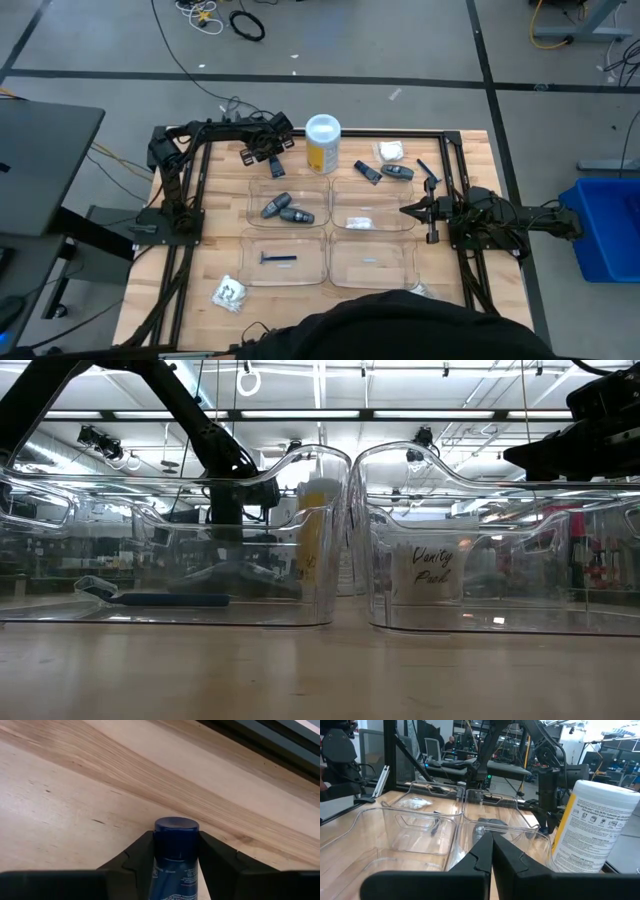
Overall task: Pick & Place Travel size toiletries
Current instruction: Put the left blue shaver cream into the bottom right transparent bin
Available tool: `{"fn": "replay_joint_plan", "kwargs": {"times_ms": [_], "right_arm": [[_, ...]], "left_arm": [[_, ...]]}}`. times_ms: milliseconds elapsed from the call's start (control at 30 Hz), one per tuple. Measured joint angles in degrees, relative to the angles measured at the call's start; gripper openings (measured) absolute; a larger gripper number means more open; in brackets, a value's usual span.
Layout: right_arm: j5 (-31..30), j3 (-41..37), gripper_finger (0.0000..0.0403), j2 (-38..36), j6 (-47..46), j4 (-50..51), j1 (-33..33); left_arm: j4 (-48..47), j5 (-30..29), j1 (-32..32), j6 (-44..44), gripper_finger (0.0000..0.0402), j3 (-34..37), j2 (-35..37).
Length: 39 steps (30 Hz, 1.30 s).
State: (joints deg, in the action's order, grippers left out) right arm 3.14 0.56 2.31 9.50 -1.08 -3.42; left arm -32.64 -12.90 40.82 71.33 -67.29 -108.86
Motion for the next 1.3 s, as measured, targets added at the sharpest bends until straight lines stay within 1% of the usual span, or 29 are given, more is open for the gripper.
{"fn": "replay_joint_plan", "kwargs": {"times_ms": [233, 467, 700, 800, 1067, 1300], "right_arm": [[0.02, 0.00, 0.0012, 0.00, 0.00, 0.00, 0.02], [0.01, 0.01, 0.0012, -0.02, 0.00, 0.00, 0.02], [0.00, 0.01, 0.0012, -0.01, 0.00, 0.00, 0.02], [0.01, 0.00, 0.0012, -0.02, 0.00, 0.00, 0.02], [0.02, 0.02, 0.0012, 0.00, 0.00, 0.02, 0.01], [0.00, 0.00, 0.0012, 0.00, 0.00, 0.00, 0.02]], "left_arm": [[-0.01, 0.06, 0.00, -0.05, 0.0137, 0.00, 0.00], [-0.01, 0.32, 0.00, -0.25, 0.0140, 0.00, 0.00], [-1.10, 3.52, 0.00, -1.93, 0.0137, -0.80, 0.04], [-1.28, 3.93, -0.03, -3.21, 0.0140, -1.54, 0.21], [-2.82, 2.99, 0.22, -6.36, 0.0136, -2.58, 3.45], [-2.74, 2.66, 0.19, -8.33, 0.0142, -2.59, 6.84]]}}
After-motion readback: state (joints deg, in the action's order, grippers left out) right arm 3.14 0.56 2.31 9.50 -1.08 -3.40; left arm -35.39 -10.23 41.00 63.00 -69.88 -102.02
